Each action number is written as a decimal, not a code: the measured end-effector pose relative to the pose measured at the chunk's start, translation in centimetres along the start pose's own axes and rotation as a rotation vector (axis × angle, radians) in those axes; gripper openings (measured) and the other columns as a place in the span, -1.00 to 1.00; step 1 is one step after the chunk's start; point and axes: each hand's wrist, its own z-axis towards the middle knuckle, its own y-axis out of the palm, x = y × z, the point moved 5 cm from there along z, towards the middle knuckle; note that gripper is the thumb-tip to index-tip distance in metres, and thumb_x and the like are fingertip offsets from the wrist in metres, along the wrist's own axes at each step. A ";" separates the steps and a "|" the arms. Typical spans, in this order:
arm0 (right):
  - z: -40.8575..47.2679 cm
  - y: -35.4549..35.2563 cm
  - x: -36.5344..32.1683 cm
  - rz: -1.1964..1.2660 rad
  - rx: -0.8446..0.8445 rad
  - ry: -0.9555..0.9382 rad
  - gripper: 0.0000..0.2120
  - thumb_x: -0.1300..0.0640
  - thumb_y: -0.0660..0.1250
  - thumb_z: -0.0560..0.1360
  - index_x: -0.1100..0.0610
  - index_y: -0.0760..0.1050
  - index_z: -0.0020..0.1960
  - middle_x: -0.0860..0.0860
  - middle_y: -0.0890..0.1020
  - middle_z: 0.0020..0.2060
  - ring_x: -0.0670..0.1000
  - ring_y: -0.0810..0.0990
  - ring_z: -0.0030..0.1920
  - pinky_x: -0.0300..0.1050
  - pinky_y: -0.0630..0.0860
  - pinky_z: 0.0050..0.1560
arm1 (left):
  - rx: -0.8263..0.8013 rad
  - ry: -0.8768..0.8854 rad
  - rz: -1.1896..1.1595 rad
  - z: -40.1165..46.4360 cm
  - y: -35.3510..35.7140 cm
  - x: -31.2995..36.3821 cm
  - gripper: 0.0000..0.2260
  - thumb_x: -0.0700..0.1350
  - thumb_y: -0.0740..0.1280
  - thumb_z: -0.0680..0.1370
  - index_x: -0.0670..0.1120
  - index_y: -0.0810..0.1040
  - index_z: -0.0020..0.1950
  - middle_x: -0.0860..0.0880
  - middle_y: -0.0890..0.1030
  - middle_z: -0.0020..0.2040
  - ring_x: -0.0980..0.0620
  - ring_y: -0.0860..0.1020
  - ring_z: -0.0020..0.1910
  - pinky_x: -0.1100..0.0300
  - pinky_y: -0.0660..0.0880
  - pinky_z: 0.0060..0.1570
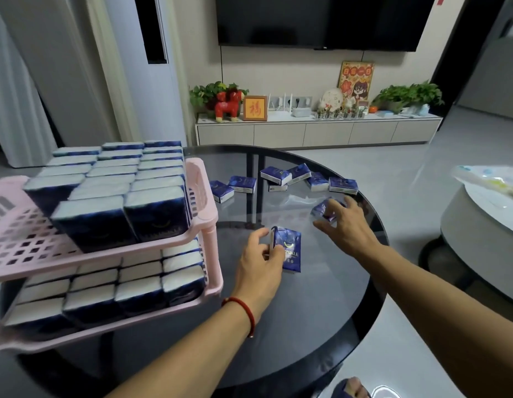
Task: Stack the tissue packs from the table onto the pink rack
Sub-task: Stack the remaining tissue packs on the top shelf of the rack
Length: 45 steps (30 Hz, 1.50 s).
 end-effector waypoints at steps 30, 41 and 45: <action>-15.6 -3.7 -14.8 0.276 -0.365 -0.506 -0.51 -0.03 0.50 0.50 -0.09 0.48 0.39 -0.20 0.59 0.20 -0.28 0.57 0.11 -0.37 0.55 0.10 | -0.162 0.288 0.404 -10.7 -8.7 0.5 -0.54 -0.15 0.49 0.48 0.20 0.46 0.28 0.18 0.57 0.20 0.24 0.52 0.24 0.35 0.47 0.24; -16.6 -6.7 -20.5 0.573 -0.313 -0.637 -0.52 -0.18 0.51 0.43 -0.04 0.56 0.29 -0.16 0.68 0.06 -0.10 0.68 0.05 -0.22 0.64 0.03 | -0.010 0.522 0.549 -15.8 -14.8 7.3 -0.56 -0.12 0.55 0.44 0.14 0.54 0.27 0.25 0.62 0.11 0.27 0.57 0.13 0.42 0.49 0.08; -17.0 -6.7 -23.0 0.697 -0.273 -0.605 -0.66 -0.16 0.39 0.55 -0.04 0.57 0.25 -0.20 0.67 0.08 -0.07 0.70 0.03 -0.15 0.65 0.01 | 0.083 0.490 0.491 -17.3 -21.4 10.6 -0.54 -0.09 0.53 0.41 0.12 0.55 0.28 0.19 0.64 0.18 0.18 0.62 0.18 0.17 0.57 0.21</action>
